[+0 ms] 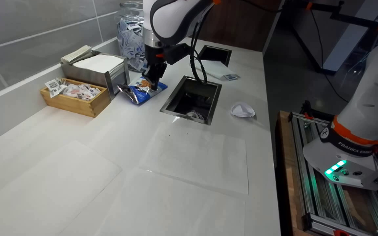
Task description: Press down on the white and blue packet and put it in the trash chute on the left
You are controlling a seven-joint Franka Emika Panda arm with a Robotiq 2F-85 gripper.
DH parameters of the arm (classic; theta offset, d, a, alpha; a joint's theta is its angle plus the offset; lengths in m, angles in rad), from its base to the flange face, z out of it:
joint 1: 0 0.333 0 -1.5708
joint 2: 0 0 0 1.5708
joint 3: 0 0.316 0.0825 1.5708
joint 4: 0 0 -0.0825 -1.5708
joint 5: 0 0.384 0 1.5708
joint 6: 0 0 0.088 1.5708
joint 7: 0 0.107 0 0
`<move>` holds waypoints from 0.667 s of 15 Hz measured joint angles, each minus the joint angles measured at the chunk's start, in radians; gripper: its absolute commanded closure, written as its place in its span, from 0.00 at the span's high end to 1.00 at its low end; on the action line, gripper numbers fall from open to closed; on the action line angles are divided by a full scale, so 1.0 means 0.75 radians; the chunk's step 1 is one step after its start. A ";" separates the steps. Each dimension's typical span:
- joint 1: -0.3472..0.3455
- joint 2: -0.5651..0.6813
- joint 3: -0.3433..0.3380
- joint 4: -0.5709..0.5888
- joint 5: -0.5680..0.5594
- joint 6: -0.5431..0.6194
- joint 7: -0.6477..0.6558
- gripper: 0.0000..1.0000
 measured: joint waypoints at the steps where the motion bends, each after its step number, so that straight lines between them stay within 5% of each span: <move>1: -0.003 0.010 0.002 0.005 0.004 0.000 -0.009 0.00; 10: 0.006 -0.041 0.027 0.026 0.006 0.035 -0.040 0.00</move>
